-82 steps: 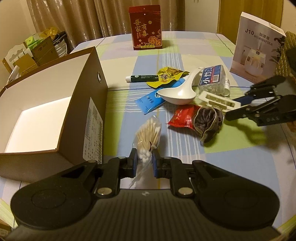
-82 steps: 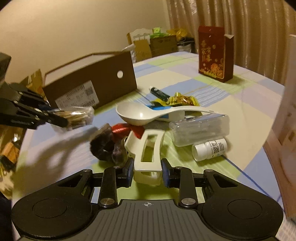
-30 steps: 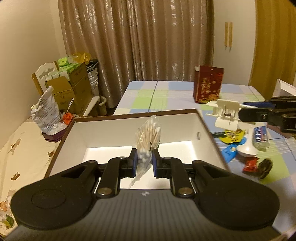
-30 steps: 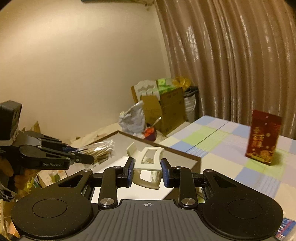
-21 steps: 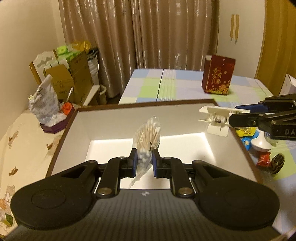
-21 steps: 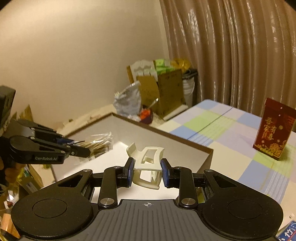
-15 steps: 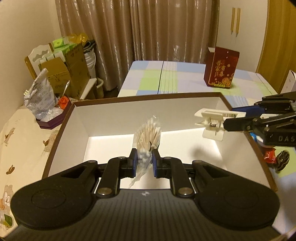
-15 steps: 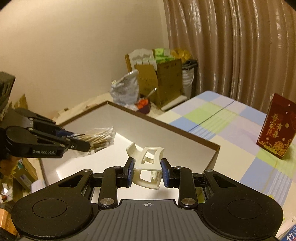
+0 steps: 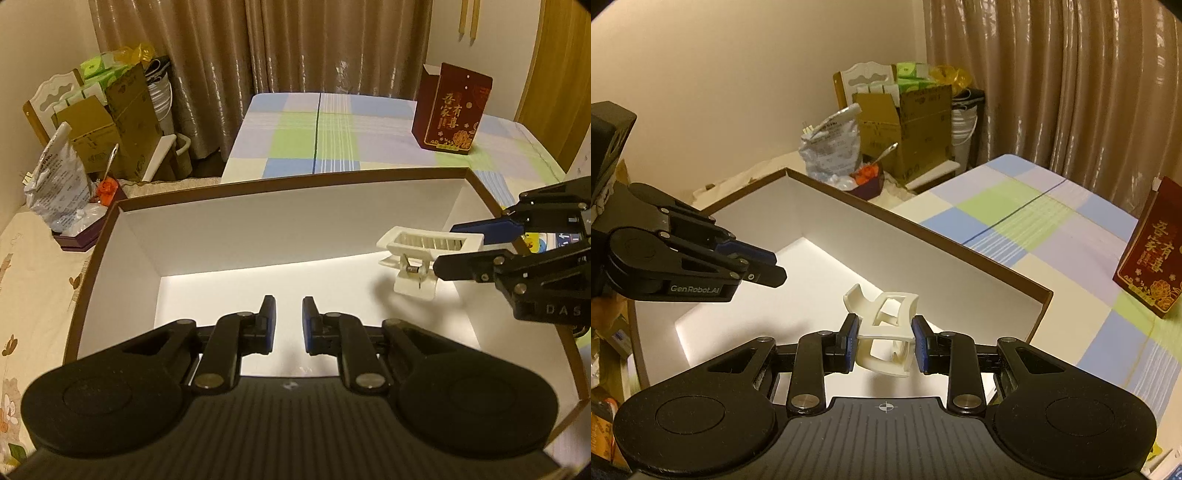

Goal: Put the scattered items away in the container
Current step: 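Carry the swab bag and hair clip over the box and release both, then withdraw both tools from the box back toward the scattered items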

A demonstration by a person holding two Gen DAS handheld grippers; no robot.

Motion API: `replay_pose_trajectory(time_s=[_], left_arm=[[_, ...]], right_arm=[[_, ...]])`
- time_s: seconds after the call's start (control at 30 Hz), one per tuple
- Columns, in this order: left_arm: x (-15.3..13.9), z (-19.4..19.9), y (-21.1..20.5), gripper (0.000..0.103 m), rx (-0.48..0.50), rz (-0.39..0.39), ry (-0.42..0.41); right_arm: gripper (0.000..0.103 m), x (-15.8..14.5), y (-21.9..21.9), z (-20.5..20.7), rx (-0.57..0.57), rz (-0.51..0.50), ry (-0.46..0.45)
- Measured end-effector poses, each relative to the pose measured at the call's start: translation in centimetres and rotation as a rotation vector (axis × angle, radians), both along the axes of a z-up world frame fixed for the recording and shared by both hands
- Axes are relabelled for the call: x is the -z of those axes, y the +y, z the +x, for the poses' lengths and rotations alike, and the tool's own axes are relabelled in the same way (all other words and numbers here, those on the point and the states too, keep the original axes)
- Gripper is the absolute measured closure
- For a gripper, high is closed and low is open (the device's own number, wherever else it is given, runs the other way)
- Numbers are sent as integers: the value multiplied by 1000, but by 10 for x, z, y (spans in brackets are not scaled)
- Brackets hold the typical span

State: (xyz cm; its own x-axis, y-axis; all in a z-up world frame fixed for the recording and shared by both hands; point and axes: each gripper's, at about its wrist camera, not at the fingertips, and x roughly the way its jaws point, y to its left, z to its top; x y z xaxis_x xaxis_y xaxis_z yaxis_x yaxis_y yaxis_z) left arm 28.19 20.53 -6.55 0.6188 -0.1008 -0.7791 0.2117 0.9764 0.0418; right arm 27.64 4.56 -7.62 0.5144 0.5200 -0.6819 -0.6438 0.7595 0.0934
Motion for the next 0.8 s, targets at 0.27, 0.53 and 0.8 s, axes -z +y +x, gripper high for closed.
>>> replay_pose_trajectory(time_s=[0.27,0.53,0.8], left_arm=[[4,15,1,90,-3,2,19],[8,18,8,56,-79,40,78],[1,4,18,13,-125,76,101]], right_arm=[[69,-2,5,6,-15,-18,23],[0,-16,3,-10,-64,4,-88],[0,-23,4,-21,-80,-75,-56]])
